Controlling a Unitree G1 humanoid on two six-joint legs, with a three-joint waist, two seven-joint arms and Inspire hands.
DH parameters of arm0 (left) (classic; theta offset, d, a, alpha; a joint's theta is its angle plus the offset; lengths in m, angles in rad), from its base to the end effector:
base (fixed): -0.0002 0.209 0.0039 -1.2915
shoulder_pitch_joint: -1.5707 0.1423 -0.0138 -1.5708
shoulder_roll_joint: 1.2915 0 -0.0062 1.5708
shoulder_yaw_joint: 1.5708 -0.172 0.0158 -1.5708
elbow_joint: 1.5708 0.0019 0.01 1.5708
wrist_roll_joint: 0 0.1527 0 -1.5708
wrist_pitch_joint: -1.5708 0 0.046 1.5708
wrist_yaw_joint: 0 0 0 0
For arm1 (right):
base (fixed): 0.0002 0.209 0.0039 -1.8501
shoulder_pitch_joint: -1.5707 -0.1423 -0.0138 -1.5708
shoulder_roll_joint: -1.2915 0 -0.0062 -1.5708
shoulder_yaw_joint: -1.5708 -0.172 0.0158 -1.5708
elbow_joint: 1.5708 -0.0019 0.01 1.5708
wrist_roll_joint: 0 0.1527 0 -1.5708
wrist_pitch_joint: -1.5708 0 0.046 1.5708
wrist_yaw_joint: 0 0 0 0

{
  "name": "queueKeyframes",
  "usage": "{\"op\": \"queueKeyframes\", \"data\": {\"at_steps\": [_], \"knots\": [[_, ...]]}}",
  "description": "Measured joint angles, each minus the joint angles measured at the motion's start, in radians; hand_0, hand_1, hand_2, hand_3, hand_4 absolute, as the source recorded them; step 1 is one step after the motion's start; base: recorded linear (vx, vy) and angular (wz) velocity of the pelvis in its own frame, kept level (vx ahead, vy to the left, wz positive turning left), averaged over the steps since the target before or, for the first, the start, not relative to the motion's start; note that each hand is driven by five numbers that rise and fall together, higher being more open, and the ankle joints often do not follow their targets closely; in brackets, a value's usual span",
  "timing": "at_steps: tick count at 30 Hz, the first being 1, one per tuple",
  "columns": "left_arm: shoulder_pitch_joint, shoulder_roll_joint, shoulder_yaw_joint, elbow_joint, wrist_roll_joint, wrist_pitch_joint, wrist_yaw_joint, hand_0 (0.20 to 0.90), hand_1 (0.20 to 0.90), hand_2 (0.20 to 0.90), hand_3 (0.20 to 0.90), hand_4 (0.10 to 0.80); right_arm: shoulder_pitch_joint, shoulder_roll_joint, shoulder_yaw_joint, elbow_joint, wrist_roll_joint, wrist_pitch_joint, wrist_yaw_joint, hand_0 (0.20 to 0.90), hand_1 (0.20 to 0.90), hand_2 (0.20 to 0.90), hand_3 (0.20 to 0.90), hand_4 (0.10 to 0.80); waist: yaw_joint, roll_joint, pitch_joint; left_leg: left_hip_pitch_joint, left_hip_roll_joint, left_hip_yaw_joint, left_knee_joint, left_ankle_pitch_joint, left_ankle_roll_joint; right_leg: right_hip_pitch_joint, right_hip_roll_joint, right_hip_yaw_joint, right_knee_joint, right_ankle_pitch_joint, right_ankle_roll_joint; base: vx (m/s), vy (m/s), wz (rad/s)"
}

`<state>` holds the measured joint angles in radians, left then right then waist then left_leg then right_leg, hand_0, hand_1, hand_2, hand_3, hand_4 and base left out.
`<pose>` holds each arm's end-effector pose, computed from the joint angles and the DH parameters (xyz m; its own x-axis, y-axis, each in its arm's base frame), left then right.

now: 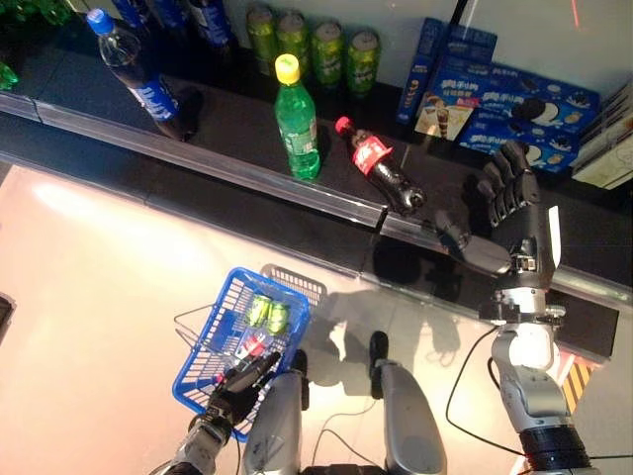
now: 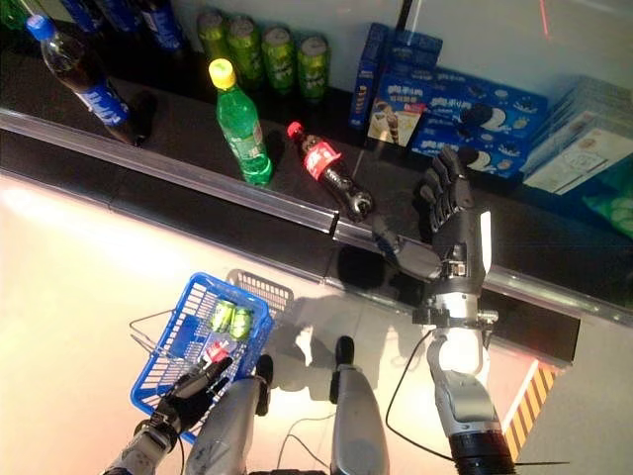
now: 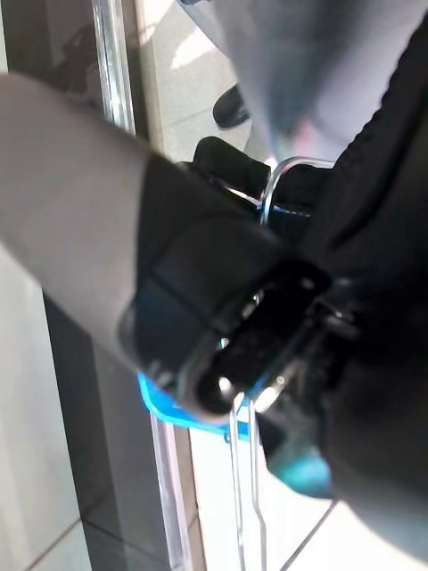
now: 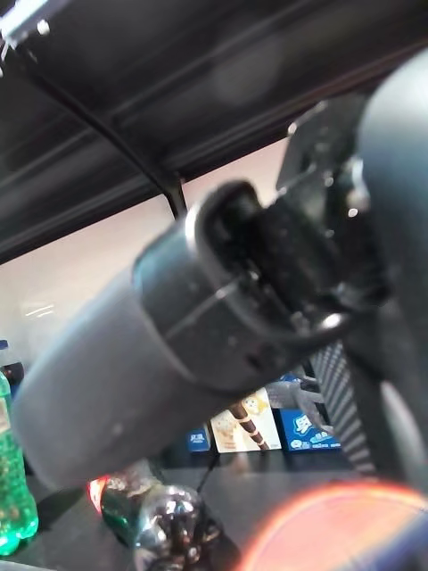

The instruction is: Pick up the drink and place into the basket.

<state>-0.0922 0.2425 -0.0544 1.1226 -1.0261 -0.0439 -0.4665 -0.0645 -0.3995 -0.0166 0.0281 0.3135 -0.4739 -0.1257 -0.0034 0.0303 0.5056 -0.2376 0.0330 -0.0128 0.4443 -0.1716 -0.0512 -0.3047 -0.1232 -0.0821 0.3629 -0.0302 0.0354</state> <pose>0.1313 0.2276 -0.0986 0.7935 -0.1018 -0.6000 -0.3867 0.6770 -0.6262 0.2244 -0.2185 0.1010 0.8616 -0.0936 0.4988 0.1208 0.9924 -0.0224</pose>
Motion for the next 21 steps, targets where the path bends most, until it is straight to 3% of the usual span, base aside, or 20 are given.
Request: {"op": "queueKeyframes", "data": {"at_steps": [11,21], "knots": [[0.072,-0.027,0.077,-0.002,0.070,0.030,-0.006,0.300,0.300,0.300,0.200,0.100,0.088,-0.025,-0.006,-0.057,-0.001,0.057,0.024,0.900,0.900,0.900,0.900,0.800,0.004,0.019,-0.014,0.105,0.001,-0.022,-0.009,-0.015,0.001,0.119,-0.003,-0.023,-0.001,-0.024,0.007,0.188,-0.006,0.05],[0.137,-0.028,0.112,-0.002,0.126,0.058,-0.006,0.300,0.300,0.300,0.200,0.100,0.119,-0.078,-0.009,-0.099,-0.001,0.138,0.035,0.900,0.900,0.900,0.900,0.800,0.035,0.014,-0.100,0.171,-0.007,-0.031,-0.026,-0.017,0.000,0.194,-0.013,-0.036,-0.016,-0.033,0.015,0.104,-0.007,0.04]]}}
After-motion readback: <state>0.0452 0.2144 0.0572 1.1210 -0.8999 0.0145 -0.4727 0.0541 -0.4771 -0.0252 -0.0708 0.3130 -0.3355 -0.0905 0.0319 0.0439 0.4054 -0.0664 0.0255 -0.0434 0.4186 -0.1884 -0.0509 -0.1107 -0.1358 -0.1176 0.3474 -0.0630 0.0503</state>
